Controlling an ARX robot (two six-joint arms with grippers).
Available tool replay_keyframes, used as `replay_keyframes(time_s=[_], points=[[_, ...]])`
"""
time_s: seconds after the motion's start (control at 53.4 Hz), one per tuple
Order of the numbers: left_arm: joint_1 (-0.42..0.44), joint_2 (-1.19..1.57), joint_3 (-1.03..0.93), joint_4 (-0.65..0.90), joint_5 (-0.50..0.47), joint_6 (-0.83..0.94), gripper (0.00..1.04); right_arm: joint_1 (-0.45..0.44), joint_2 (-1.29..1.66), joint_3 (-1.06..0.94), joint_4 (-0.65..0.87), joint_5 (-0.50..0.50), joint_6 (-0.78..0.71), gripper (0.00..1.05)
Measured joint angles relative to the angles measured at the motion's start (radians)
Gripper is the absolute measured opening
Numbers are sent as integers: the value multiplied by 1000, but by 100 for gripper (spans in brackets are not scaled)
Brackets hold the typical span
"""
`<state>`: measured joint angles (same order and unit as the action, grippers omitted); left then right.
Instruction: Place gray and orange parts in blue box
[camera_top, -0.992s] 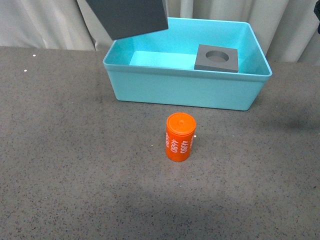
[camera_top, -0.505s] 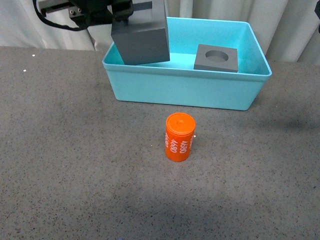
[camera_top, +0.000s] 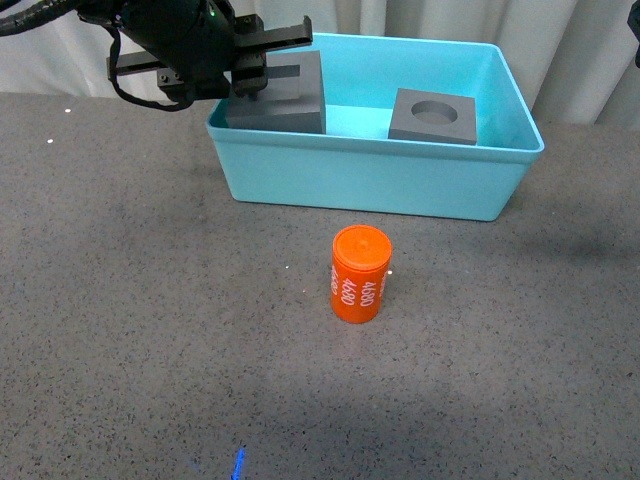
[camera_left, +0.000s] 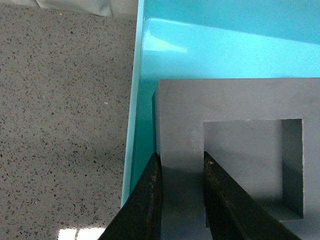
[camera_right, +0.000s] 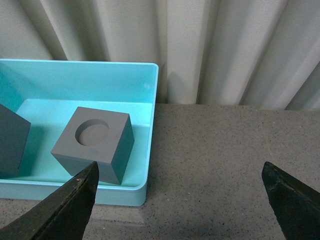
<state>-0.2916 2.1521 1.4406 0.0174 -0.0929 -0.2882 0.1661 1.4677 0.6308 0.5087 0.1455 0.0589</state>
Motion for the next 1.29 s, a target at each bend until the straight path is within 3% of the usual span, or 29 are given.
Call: replay_keyframes(time_s=[0.337,0.618,0.786,1.048,1.198,1.291], points=[[0,32,21,-18,-5,3,19,0,0,0,0,0,0,95],[6,-2,18,29,-37,-10,69,0,0,0,0,0,0,95],[10,-151,-121,152,-60,-16,99,0,0,0,0,0,0,95],[5,-475,-485,332,-100,-32,98,0,0,0,0,0,0,95],[-3,-594,-687,376,-182,-35,98,0,0,0,0,0,0,95],[12,-635,-863,709,-170,101,83,0,0,0,0,0,0,95]])
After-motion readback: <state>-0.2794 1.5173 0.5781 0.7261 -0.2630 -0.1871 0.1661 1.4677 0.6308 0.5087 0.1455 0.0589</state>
